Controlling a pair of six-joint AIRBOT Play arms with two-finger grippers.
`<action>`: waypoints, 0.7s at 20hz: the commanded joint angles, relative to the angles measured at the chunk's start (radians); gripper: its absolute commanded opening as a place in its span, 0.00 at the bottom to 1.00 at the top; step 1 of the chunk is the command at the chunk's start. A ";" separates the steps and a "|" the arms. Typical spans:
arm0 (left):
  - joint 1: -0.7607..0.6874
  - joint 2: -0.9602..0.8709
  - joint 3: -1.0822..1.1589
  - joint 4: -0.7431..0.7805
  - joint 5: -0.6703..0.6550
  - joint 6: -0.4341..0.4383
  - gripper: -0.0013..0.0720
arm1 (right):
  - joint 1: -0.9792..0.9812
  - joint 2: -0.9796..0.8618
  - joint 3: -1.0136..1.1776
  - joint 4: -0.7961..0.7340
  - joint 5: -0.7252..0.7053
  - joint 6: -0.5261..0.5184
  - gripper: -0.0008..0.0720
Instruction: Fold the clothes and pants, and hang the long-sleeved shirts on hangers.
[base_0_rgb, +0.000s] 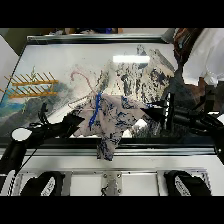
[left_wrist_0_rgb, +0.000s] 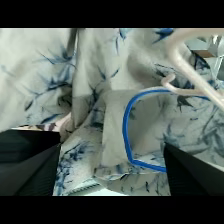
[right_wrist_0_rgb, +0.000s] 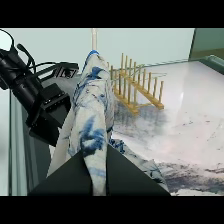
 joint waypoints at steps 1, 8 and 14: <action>-0.138 -0.029 -0.035 -0.082 0.134 -0.047 0.98 | 0.000 0.001 0.001 0.000 0.000 0.000 0.02; -0.252 -0.161 0.034 -0.134 0.122 -0.011 0.98 | 0.000 0.001 0.001 0.000 0.000 0.000 0.02; -0.281 -0.243 0.069 -0.130 0.072 0.015 0.14 | 0.000 0.001 0.001 0.000 0.000 0.002 0.02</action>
